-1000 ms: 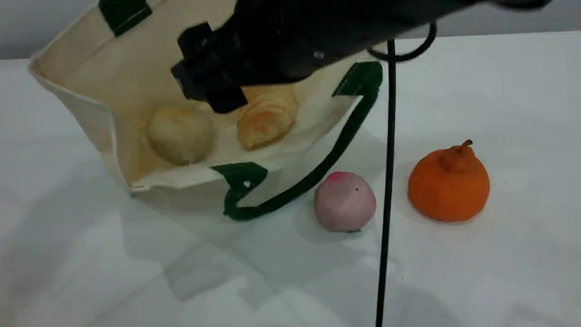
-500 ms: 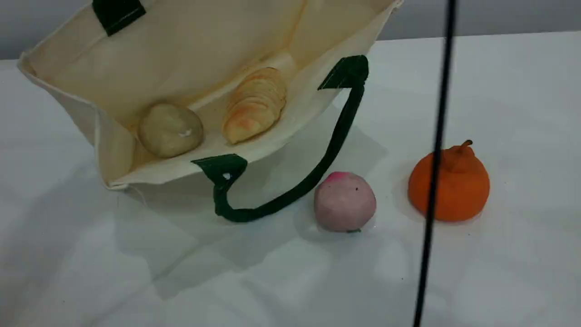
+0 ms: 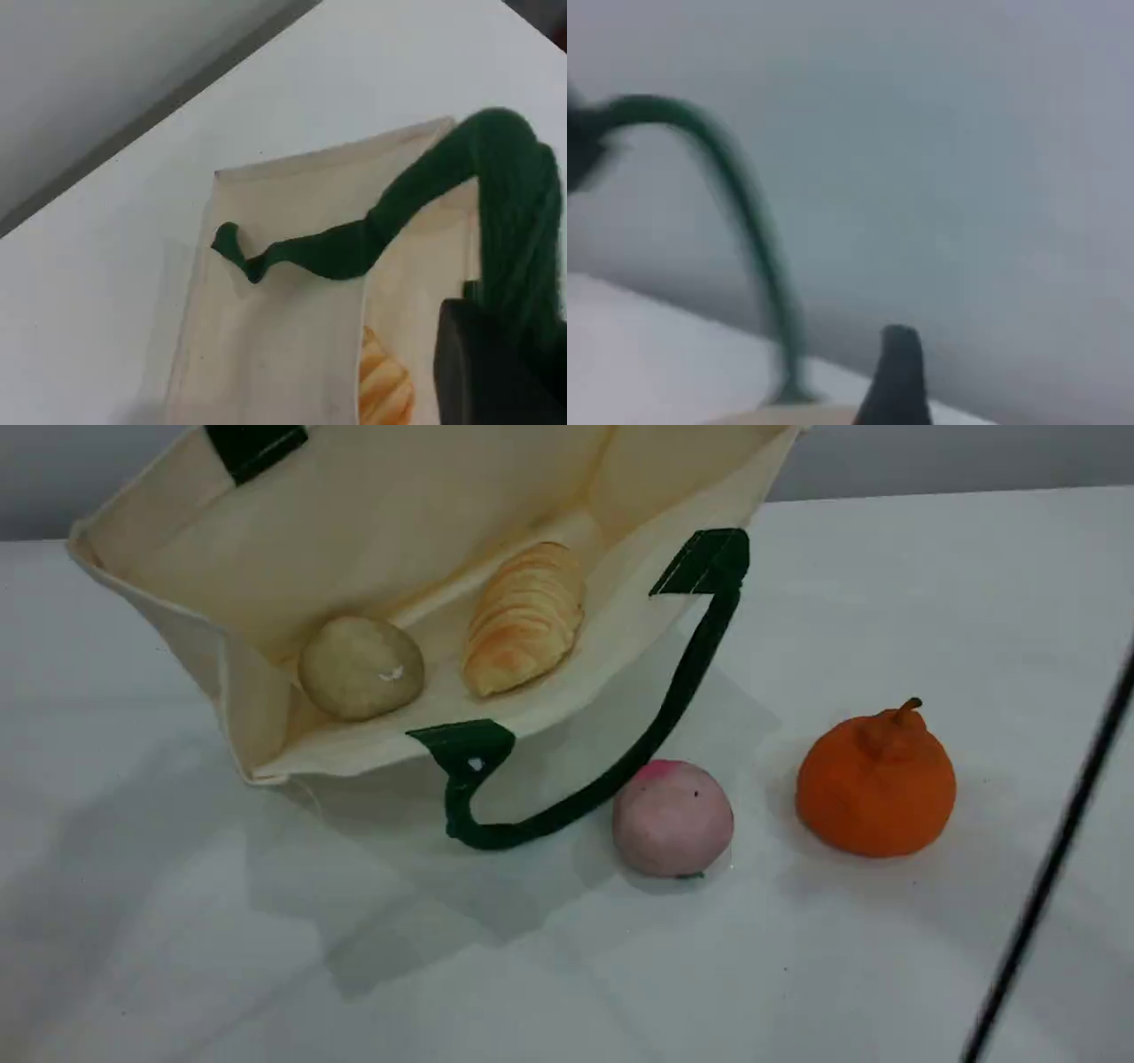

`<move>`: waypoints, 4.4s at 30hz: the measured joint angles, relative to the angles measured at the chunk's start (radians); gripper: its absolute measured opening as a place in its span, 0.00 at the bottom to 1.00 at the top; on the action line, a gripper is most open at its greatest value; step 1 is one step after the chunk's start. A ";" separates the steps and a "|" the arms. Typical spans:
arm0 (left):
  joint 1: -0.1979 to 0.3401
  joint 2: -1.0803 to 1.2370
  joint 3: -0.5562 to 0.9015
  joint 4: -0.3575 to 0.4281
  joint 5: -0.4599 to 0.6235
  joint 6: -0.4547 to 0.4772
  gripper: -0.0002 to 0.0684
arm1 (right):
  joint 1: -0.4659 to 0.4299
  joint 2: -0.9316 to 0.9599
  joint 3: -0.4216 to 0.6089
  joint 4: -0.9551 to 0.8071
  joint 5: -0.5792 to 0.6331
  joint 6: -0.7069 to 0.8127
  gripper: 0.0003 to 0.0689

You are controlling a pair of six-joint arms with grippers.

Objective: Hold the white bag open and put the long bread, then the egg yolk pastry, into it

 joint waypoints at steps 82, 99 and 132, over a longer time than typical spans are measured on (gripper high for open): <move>0.000 -1.671 1.226 0.344 0.000 -0.339 0.87 | -0.111 -1.216 0.311 -0.581 1.209 0.543 0.81; 0.000 -1.713 1.450 0.349 -0.134 -0.344 0.87 | -0.111 -1.216 0.430 -0.600 1.133 0.571 0.81; 0.000 -1.713 1.458 0.454 -0.141 -0.440 0.87 | -0.111 -1.216 0.429 -0.604 1.133 0.597 0.81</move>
